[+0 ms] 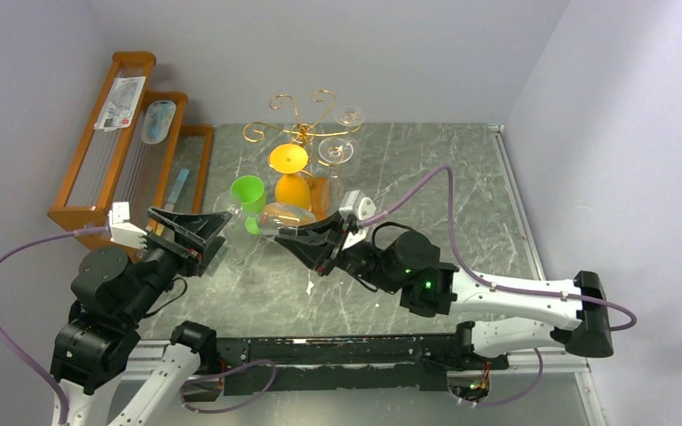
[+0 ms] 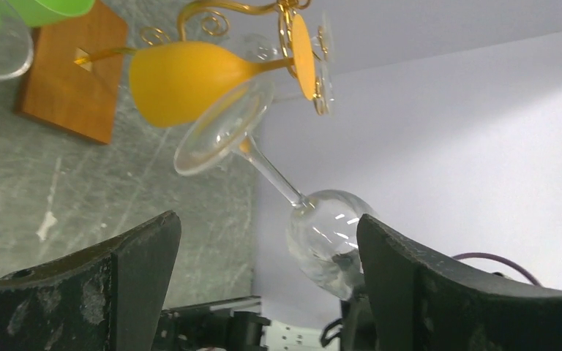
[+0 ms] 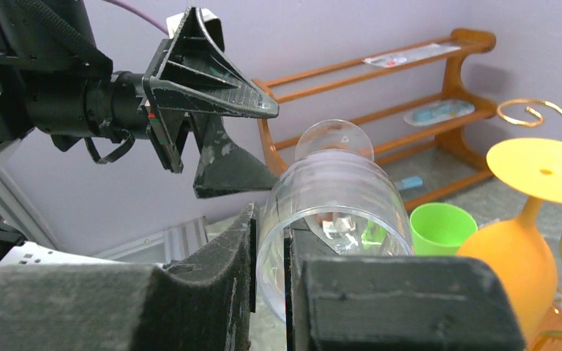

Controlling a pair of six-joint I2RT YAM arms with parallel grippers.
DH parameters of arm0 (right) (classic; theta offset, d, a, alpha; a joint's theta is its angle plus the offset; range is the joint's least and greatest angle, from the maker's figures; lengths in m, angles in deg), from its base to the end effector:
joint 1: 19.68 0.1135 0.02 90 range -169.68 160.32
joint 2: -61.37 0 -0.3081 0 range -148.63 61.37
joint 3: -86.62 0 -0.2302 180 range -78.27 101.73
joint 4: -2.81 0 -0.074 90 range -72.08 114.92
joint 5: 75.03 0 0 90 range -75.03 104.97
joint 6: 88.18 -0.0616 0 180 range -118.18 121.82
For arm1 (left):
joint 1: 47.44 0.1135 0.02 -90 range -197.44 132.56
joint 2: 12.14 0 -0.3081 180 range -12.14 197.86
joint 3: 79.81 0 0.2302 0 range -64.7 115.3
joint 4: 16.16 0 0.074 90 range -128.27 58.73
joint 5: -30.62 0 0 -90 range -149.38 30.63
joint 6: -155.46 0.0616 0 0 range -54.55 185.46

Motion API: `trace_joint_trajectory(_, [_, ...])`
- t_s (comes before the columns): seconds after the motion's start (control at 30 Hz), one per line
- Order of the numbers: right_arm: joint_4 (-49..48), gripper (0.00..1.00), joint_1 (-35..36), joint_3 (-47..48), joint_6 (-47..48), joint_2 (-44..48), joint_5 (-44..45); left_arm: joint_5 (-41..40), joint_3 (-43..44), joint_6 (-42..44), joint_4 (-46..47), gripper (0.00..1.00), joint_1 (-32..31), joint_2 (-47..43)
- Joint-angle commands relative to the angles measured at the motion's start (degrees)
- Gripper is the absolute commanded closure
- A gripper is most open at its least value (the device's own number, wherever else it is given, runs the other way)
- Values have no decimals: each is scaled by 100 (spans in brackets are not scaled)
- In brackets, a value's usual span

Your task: Place the wine glass upside down on the wine glass rack

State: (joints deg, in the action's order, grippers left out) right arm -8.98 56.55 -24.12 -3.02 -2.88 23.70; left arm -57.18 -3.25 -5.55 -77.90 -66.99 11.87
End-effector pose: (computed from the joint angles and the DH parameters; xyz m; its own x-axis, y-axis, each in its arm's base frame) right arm 0.0673 0.2353 0.4501 -0.0095 0.3115 -0.9502 -0.9279 0.3514 0.1245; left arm 0.0108 -0.0064 0.4000 -0.3989 -0.8610 -0.3154 -0.0219 0.3528 -0.9354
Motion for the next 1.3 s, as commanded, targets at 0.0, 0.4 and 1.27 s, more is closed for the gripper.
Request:
trace_joint_trajectory(0.0, [-1158, 100, 1, 184, 432, -162, -168, 455, 9, -804, 310, 6, 13, -59])
trace_joint_trajectory(0.4, [-2012, 100, 7, 342, 837, -618, -785, -211, -355, -2085, 1038, 10, 13, -324])
trace_joint_trajectory(1.27, [-2381, 100, 15, 616, 865, -1275, -1044, -713, -199, -1890, 2095, 73, 13, 412])
